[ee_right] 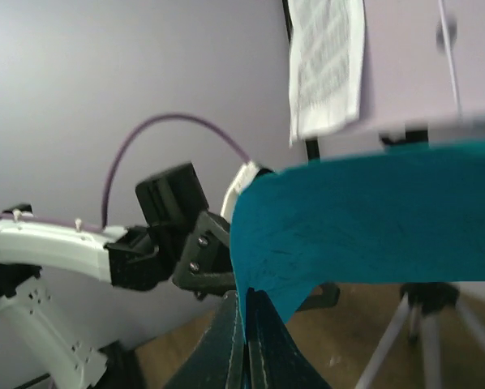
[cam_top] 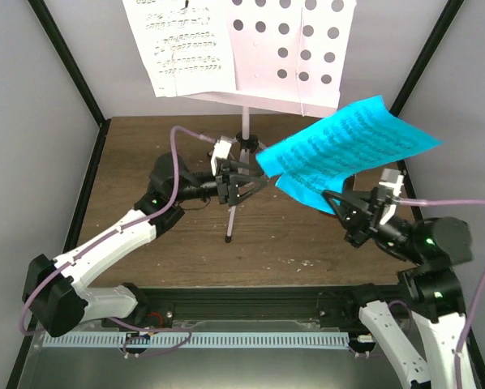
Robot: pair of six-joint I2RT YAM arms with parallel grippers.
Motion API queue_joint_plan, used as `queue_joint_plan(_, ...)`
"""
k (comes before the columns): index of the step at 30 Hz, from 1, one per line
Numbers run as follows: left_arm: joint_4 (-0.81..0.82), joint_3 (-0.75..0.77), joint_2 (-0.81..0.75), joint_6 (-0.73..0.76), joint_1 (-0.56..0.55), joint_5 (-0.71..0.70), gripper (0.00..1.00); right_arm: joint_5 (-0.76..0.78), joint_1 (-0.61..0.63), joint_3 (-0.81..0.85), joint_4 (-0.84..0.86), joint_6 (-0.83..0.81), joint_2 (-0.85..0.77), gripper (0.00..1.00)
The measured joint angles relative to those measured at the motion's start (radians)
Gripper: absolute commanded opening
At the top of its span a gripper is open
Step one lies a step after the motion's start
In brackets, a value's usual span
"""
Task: Pack up the instrument practice props
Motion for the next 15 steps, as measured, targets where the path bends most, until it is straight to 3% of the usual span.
queue_joint_plan(6, -0.037, -0.139, -0.035, 0.013, 0.000, 0.000, 0.87, -0.028, 0.000, -0.267, -0.017, 0.095, -0.048, 0.01)
queue_joint_plan(15, -0.289, -0.315, -0.280, 0.180, 0.000, -0.285, 0.88, 0.003, 0.000, -0.600, -0.083, 0.248, -0.141, 0.01)
